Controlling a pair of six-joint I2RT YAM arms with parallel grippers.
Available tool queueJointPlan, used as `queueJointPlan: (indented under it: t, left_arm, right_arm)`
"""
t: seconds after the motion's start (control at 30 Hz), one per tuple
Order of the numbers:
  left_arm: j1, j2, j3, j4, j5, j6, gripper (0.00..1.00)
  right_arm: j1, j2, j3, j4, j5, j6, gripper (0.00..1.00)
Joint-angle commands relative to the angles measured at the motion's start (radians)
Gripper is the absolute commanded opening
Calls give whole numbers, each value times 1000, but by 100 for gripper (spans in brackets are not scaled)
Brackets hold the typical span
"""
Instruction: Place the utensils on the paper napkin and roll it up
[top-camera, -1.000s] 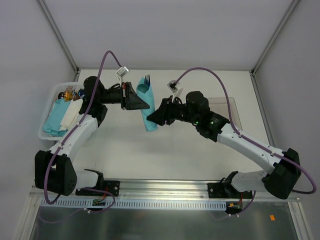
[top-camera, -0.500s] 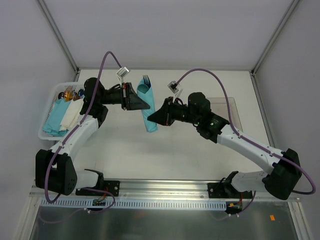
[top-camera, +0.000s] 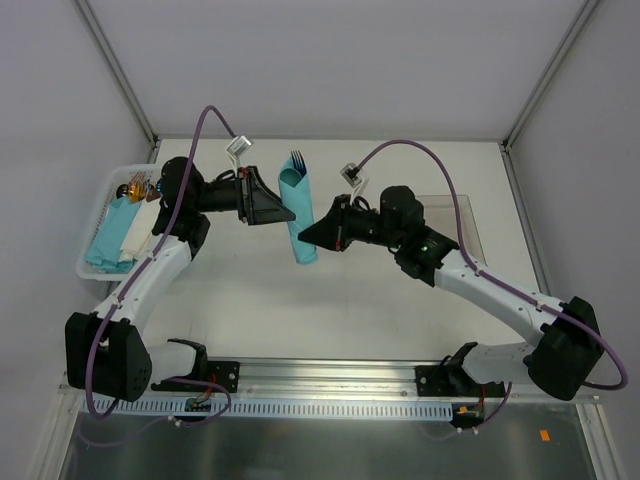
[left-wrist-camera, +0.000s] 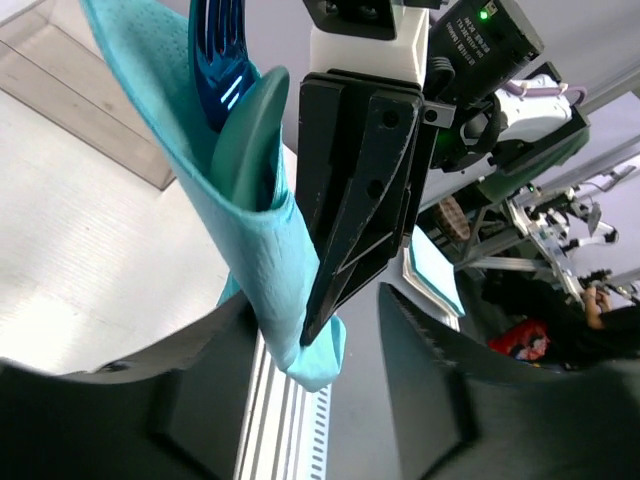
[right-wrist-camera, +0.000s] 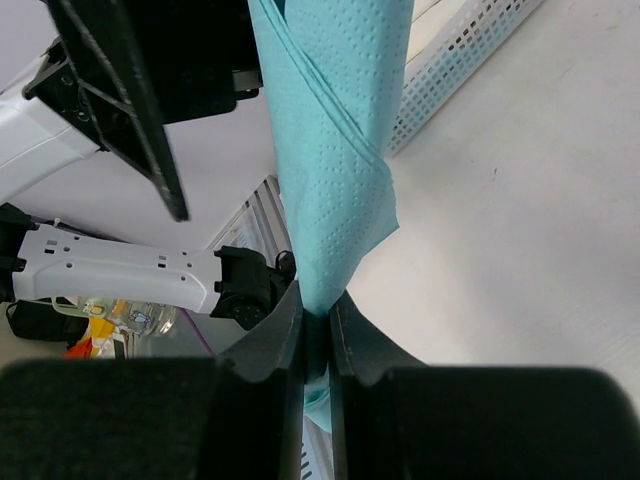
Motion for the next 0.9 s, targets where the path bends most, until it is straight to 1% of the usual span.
queueJointPlan:
  t: [0.0,0.03,0.07,0.13,0.17,0.2,0.23,0.3,0.43,0.47,0.53,0.57,0.63,0.67,0.8,0.87]
  left_arm:
    - [33,-51,-30,17,0,7,54]
    - [39,-55,-36,21,3,4,56]
    - [39,-63,-40,21,9,4,64]
    - [40,-65,-60,22,13,-1,73]
    - [39,-65,-69,25,13,-7,76]
    - [39,-65,-80,33,15,-12,94]
    - [39,-63,-86,53,15,-30,99]
    - [39,-62,-102,94,10,-61,99]
    - [36,-46,-126,305,-8,-229,99]
    - [36,-39,-132,411,-19,-305,99]
    - [25,-28,-142,500,-23,-404,99]
    - [21,-14,-143,598,-23,-441,99]
    - [1,-5,-148,674,-28,-499,99]
    - [-5,-3,-145,686,-33,-515,99]
    - [-32,-11,-123,594,-36,-463,98]
    - [-38,3,-116,585,-36,-469,94]
  right_arm:
    - [-9,-58,3,79,-19,15,0]
    - [-11,-58,5,87,-23,21,0]
    - [-9,-59,5,90,-28,24,0]
    - [-9,-64,3,113,-45,40,0]
    - [-9,-64,3,119,-48,47,0]
    - [-9,-64,0,131,-56,52,0]
    - [-11,-65,-4,154,-62,69,0]
    - [-9,-61,-6,167,-75,84,0]
    - [-9,-41,-17,246,-105,141,0]
    - [-11,-29,-18,256,-109,152,0]
    - [-8,-18,-15,283,-118,172,0]
    - [-8,-7,-14,291,-122,179,0]
    - [-5,5,-9,302,-128,193,0]
    - [-5,10,-8,308,-129,199,0]
    - [1,20,-8,325,-129,209,0]
    - [1,19,-11,323,-129,209,0]
